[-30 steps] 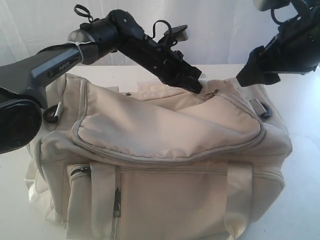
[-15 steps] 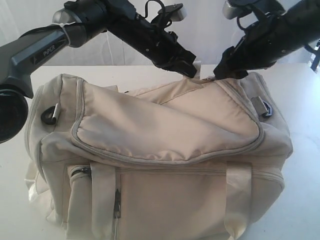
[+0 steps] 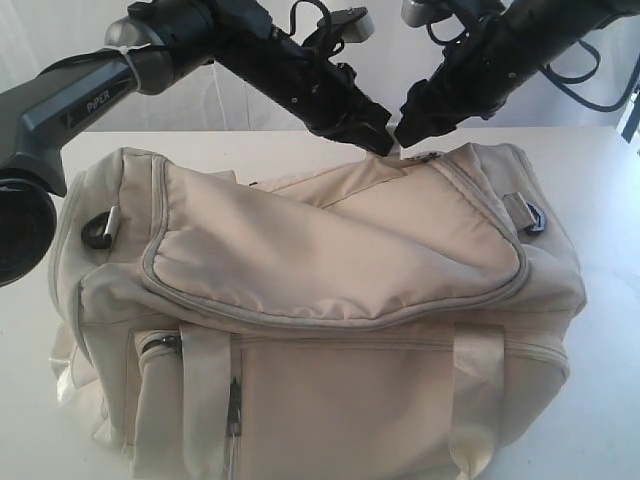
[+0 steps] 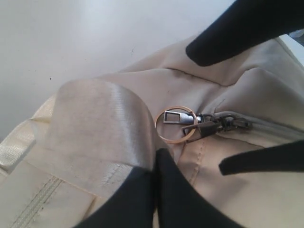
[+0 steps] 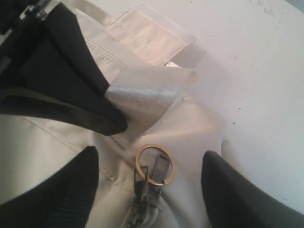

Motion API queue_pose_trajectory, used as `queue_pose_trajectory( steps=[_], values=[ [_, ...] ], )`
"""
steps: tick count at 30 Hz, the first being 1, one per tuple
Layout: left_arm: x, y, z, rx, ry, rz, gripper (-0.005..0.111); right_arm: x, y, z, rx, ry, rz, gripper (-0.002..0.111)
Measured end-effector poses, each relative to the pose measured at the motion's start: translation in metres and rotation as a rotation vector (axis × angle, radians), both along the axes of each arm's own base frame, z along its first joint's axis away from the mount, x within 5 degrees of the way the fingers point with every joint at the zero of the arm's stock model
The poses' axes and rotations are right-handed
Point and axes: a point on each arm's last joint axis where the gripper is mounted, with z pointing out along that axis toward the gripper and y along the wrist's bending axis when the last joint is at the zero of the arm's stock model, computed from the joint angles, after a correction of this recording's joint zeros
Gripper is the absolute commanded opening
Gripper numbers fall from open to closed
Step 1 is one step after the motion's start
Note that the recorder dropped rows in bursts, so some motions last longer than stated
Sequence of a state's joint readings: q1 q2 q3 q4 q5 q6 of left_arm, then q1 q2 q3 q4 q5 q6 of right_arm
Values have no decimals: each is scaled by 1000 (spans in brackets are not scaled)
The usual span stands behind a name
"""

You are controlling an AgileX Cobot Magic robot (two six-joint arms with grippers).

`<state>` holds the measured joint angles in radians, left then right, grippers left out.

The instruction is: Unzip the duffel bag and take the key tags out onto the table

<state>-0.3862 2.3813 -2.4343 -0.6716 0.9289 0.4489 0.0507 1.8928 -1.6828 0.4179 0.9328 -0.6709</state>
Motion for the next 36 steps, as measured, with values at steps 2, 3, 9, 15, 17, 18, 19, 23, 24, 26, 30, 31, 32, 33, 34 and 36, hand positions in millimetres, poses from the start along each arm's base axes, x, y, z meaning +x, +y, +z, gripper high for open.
queue_pose_trajectory(
  steps=[2, 3, 9, 15, 17, 18, 19, 23, 24, 26, 30, 31, 32, 33, 34, 36],
  values=[
    [0, 0, 0, 0, 0, 0, 0, 4, 1, -1, 0, 20, 5, 57],
    [0, 0, 0, 0, -1, -1, 0, 7, 1, -2, 0, 28, 8, 57],
    [0, 0, 0, 1, -4, -4, 0, 16, 1, -11, -5, 85, 15, 57],
    [0, 0, 0, 4, -12, -10, 0, 20, 1, -19, -11, 116, 16, 52],
    [0, 0, 0, 4, -12, -10, 0, 21, 1, -21, -15, 123, 18, 48],
    [0, 0, 0, 4, -12, -10, 0, 21, 1, -21, -17, 124, 18, 45],
    [0, 0, 0, 4, -11, -11, 0, 20, 1, -21, -17, 127, 15, 43],
    [0, 0, 0, 4, -11, -11, 0, 20, 0, -21, -16, 133, 2, 34],
    [0, 0, 0, 4, -11, -11, 0, 20, 0, -21, -17, 134, 0, 29],
    [0, 0, 0, 4, -11, -11, 0, 20, 0, -21, -18, 134, -1, 19],
    [0, 0, 0, 4, -11, -11, 0, 20, 0, -21, -18, 134, -1, 0],
    [0, 0, 0, 4, -11, -11, 0, 21, 0, -21, -18, 132, -2, 0],
    [0, 0, 0, 5, -12, -11, 0, 21, 0, -21, -16, 132, -2, 0],
    [0, 0, 0, 5, -12, -11, 0, 21, 0, -20, -15, 130, -3, 0],
    [0, 0, 0, 5, -12, -11, 0, 21, 0, -20, -15, 126, -4, 0],
    [0, 0, 0, 5, -12, -11, 0, 22, 0, -18, -12, 121, -6, 0]
  ],
)
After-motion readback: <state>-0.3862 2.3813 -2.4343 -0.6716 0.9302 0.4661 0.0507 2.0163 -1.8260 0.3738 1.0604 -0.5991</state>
